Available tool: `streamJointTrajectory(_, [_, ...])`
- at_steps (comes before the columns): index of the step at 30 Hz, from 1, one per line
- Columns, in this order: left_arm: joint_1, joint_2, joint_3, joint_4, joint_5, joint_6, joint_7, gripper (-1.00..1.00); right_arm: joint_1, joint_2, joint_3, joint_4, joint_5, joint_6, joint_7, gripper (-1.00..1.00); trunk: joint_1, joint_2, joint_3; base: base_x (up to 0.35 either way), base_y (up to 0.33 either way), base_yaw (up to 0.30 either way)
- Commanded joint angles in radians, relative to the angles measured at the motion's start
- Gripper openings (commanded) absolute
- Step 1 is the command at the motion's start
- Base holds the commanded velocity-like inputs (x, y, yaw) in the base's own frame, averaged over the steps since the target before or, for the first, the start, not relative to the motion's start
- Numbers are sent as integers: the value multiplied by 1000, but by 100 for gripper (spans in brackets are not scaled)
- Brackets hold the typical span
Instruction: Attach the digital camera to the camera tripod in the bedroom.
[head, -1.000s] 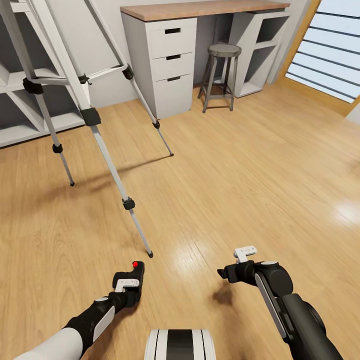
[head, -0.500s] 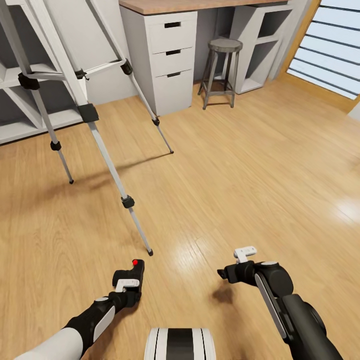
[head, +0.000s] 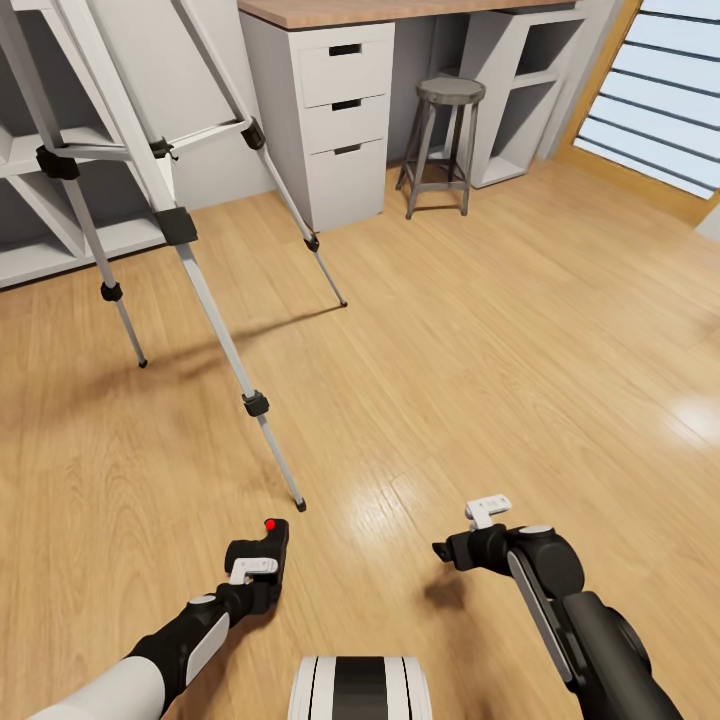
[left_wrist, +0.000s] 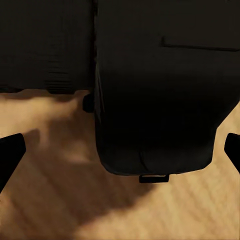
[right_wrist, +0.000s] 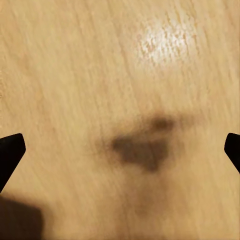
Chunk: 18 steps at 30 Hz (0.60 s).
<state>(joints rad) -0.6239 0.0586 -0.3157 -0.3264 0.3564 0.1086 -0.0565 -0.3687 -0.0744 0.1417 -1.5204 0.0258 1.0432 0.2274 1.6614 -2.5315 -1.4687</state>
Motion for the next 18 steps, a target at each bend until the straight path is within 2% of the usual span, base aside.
streamJointTrajectory(1, [0, 1, -4, -2, 7, 5, -1, 100, -1, -1, 1, -1, 3, 4, 3, 100, 0, 0, -1, 0, 0, 0])
streamJointTrajectory(7, [0, 2, -3, -2, 7, 3, -1, 100, 1, -1, 4, -2, 3, 4, 3, 100, 0, 0, -1, 0, 0, 0])
streamJointTrajectory(8, [0, 2, -3, -2, 8, 3, -1, -100, 1, -1, 4, -2, 3, 4, 3, 100, 0, 0, -1, 0, 0, 0])
streamJointTrajectory(18, [0, 2, -5, -2, 6, 3, -4, -100, 4, -1, 6, -5, 3, 4, 2, 100, 0, 0, -1, 0, 0, 0])
